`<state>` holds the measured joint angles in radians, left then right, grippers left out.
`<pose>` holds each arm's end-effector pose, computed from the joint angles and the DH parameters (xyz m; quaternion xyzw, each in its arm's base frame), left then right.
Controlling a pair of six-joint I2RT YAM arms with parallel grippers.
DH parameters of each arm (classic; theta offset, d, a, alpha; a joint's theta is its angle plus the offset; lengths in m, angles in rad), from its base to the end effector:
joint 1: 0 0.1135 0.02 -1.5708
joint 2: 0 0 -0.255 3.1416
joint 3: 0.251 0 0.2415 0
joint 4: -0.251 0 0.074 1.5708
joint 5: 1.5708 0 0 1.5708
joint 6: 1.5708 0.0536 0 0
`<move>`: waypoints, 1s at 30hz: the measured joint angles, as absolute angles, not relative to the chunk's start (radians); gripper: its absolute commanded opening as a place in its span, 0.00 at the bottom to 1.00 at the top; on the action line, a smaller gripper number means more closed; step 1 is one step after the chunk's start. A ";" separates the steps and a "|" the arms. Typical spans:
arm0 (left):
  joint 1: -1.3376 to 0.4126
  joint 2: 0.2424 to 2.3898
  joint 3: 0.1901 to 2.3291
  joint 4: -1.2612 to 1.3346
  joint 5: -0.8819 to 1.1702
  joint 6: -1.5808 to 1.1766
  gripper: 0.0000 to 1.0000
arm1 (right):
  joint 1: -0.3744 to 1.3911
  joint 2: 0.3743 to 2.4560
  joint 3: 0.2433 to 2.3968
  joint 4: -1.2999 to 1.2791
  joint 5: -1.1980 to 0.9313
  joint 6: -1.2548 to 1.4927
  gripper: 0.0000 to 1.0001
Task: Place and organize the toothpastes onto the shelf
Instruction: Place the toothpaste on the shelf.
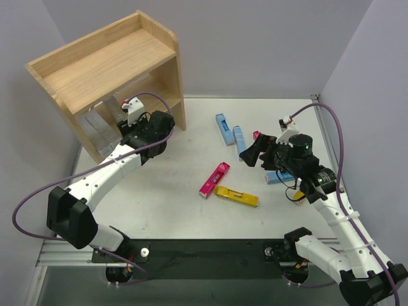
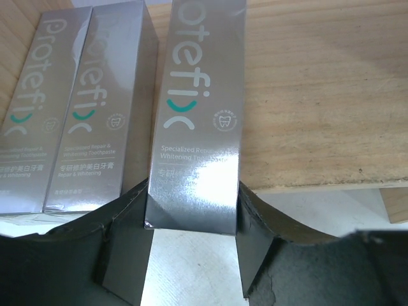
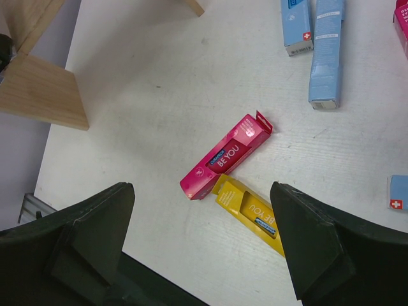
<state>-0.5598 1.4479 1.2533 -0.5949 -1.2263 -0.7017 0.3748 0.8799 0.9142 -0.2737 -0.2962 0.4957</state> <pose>0.2765 -0.1137 0.3148 -0.2722 0.7388 0.2460 0.5653 0.1906 0.0918 0.3483 -0.0440 0.7820 0.3628 0.5050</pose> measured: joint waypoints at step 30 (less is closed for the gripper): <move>-0.666 1.345 1.264 -0.345 -1.092 -0.084 0.77 | 0.381 0.905 0.914 -0.274 -0.317 0.495 0.91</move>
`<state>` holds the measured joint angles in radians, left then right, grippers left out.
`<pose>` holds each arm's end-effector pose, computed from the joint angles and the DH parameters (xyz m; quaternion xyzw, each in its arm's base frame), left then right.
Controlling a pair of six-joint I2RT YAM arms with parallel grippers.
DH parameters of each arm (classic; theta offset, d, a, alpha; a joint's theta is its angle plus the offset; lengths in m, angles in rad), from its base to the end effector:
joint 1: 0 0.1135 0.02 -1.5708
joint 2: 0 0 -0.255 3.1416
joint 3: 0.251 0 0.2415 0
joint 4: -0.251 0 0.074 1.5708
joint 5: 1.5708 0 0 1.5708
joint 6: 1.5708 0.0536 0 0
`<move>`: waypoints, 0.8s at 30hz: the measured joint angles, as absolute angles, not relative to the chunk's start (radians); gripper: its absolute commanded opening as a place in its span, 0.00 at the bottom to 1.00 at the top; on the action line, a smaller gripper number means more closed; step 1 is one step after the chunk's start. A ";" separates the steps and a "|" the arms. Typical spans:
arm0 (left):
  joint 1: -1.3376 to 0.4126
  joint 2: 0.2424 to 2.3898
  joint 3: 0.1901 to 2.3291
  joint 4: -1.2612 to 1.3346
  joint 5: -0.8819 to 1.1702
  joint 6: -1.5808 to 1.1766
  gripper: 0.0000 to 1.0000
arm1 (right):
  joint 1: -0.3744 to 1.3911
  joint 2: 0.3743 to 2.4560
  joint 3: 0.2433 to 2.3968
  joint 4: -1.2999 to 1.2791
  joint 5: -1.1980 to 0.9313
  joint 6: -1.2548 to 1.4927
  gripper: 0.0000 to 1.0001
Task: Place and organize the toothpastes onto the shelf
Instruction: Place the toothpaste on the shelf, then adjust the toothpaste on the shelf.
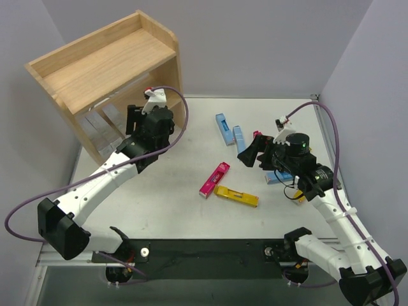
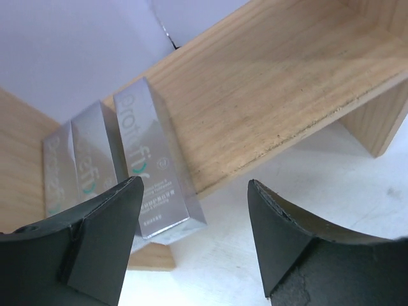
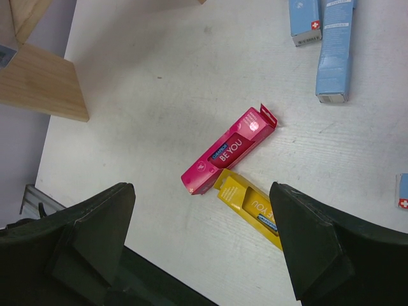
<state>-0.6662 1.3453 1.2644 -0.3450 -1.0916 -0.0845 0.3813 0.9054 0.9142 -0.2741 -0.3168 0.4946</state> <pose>0.2581 -0.1424 0.3621 -0.0633 0.7689 0.2362 0.5907 0.1948 0.0961 0.3434 -0.0512 0.7886 0.3678 0.4900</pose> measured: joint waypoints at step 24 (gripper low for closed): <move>-0.444 1.643 1.424 -0.339 -0.938 0.665 0.70 | 0.372 0.913 0.908 -0.293 -0.323 0.488 0.90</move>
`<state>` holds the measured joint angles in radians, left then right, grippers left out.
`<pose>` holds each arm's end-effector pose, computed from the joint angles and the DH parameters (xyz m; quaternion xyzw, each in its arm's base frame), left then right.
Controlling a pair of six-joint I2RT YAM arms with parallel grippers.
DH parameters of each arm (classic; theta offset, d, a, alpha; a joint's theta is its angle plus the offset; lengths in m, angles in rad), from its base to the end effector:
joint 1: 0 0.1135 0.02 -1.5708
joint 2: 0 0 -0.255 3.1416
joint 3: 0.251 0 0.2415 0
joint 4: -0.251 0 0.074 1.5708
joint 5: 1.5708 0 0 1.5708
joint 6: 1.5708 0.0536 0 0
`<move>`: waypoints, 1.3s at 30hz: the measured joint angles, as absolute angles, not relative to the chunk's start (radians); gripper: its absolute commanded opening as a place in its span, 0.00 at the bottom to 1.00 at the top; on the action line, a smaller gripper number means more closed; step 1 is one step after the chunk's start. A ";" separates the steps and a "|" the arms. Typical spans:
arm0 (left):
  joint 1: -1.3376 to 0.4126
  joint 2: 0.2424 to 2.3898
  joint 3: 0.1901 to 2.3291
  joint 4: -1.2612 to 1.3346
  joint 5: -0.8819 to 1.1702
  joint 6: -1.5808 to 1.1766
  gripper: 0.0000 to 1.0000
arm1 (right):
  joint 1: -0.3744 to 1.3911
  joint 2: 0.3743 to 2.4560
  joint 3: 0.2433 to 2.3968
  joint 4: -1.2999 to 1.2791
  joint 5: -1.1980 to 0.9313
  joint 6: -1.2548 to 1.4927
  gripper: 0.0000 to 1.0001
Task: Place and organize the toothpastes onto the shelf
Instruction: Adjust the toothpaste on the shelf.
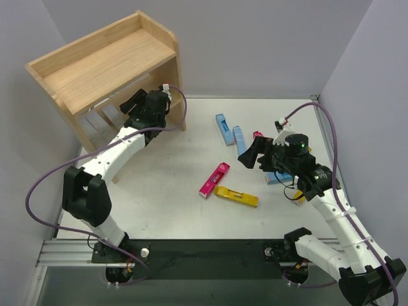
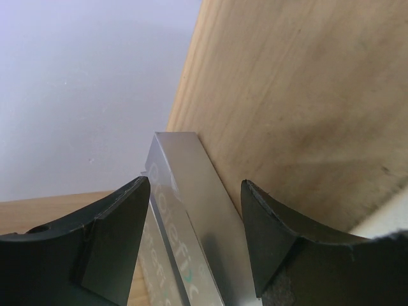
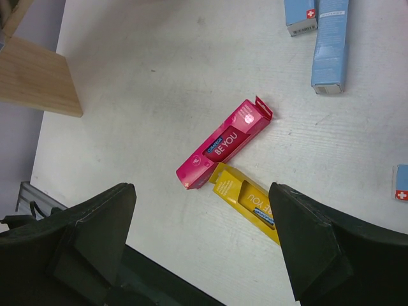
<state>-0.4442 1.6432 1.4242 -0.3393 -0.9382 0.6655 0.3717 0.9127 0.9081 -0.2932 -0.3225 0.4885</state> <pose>0.3522 -0.1197 0.3196 0.2246 0.7785 0.4407 0.3862 0.1966 0.0949 0.3375 -0.0489 0.7980 0.3620 0.4794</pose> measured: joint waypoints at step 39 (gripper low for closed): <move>-0.419 1.679 1.487 -0.430 -1.013 0.690 0.77 | 0.366 0.938 0.908 -0.297 -0.348 0.484 0.89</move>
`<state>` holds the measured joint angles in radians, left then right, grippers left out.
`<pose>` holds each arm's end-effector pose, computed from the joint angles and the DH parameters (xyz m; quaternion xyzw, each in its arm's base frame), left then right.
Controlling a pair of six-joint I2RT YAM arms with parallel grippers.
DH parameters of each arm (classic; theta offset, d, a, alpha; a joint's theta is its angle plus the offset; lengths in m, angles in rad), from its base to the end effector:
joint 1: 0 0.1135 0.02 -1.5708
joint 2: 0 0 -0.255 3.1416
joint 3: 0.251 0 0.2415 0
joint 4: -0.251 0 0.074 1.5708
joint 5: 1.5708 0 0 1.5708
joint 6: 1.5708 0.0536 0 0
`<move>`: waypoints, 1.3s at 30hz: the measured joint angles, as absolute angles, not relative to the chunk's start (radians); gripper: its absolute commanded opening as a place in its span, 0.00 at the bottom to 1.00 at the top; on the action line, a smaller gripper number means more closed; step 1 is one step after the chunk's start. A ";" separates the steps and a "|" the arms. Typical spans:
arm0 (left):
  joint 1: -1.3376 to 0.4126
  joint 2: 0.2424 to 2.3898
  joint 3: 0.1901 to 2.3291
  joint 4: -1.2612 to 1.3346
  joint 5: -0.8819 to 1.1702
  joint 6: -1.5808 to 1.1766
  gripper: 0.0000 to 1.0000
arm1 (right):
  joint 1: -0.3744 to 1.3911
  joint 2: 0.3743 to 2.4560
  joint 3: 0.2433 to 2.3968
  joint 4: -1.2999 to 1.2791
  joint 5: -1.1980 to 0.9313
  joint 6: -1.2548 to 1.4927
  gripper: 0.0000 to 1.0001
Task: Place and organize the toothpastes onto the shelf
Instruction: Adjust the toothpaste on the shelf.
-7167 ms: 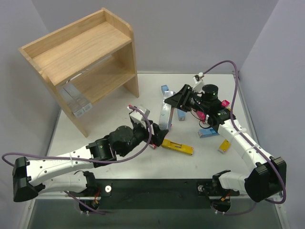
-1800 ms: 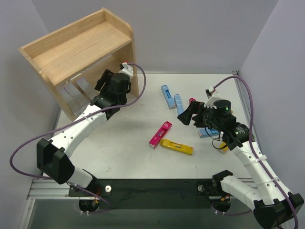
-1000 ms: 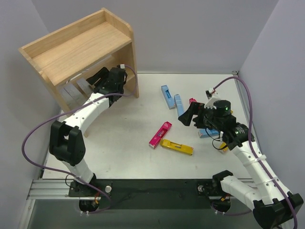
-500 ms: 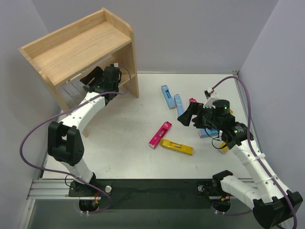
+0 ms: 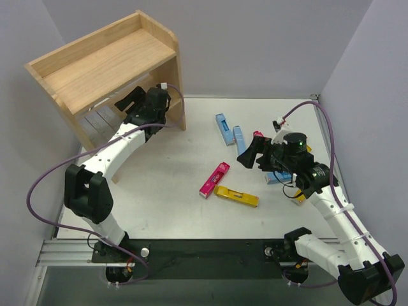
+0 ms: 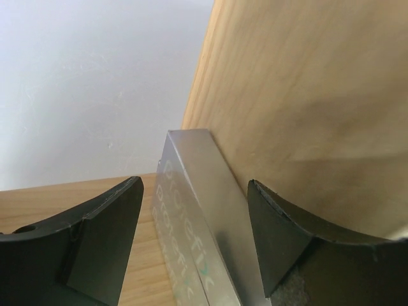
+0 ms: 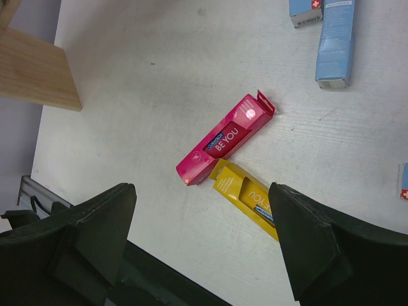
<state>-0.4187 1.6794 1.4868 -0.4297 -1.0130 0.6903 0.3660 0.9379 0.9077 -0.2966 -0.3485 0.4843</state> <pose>0.3583 -0.1097 0.3214 0.2213 0.7780 0.4817 0.3372 0.2013 0.0968 0.3321 -0.0535 0.8050 0.3650 0.4646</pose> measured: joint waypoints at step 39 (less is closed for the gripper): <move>-0.568 1.507 1.464 -0.927 -0.993 0.347 0.78 | 0.366 0.939 0.907 -0.297 -0.348 0.477 0.89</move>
